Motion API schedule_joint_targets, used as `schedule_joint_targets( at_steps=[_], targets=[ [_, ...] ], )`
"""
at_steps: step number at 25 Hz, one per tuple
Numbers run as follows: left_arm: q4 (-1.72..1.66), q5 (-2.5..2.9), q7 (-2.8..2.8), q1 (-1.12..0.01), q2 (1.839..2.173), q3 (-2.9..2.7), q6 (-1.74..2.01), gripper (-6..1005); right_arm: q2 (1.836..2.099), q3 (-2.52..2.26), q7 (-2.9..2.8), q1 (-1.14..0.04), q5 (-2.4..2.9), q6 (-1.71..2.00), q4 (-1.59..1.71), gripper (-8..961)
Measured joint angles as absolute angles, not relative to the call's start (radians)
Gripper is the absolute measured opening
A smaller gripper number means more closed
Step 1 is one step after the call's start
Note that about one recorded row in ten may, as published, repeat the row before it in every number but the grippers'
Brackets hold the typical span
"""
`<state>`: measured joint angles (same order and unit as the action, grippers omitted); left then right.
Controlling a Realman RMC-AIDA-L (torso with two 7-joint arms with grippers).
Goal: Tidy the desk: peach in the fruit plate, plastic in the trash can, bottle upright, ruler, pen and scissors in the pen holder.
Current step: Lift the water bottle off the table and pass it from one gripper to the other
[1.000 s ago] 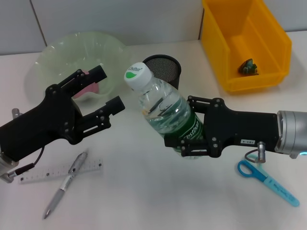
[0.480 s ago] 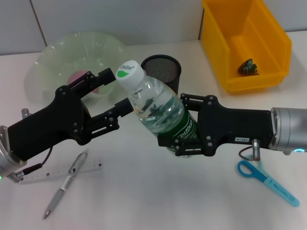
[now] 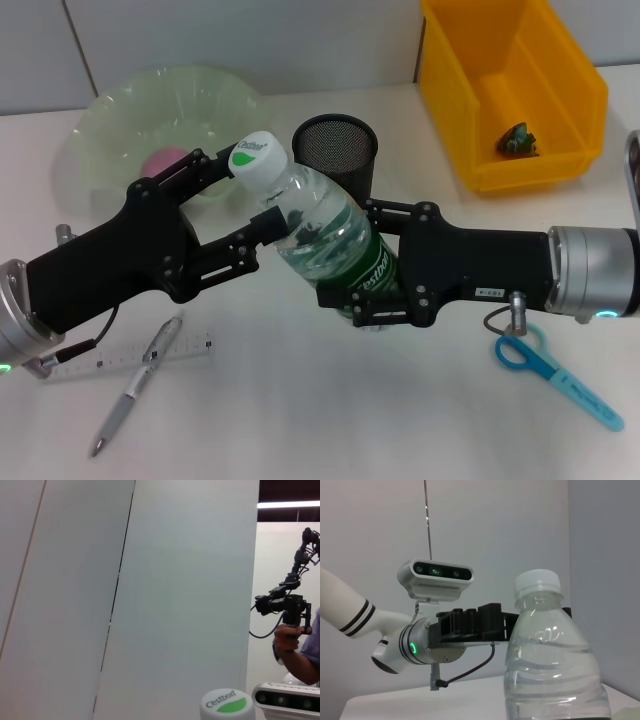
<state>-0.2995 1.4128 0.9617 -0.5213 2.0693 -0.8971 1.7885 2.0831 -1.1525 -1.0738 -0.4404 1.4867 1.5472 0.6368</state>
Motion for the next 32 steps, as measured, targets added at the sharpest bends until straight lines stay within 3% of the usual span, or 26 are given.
schedule_joint_targets(
  at_steps=[32],
  targets=[
    [-0.263, 1.404, 0.992, -0.556, 2.07, -0.907, 1.769, 762, 2.085, -1.169, -1.034, -0.489, 1.486, 1.534, 0.544, 769]
  ],
)
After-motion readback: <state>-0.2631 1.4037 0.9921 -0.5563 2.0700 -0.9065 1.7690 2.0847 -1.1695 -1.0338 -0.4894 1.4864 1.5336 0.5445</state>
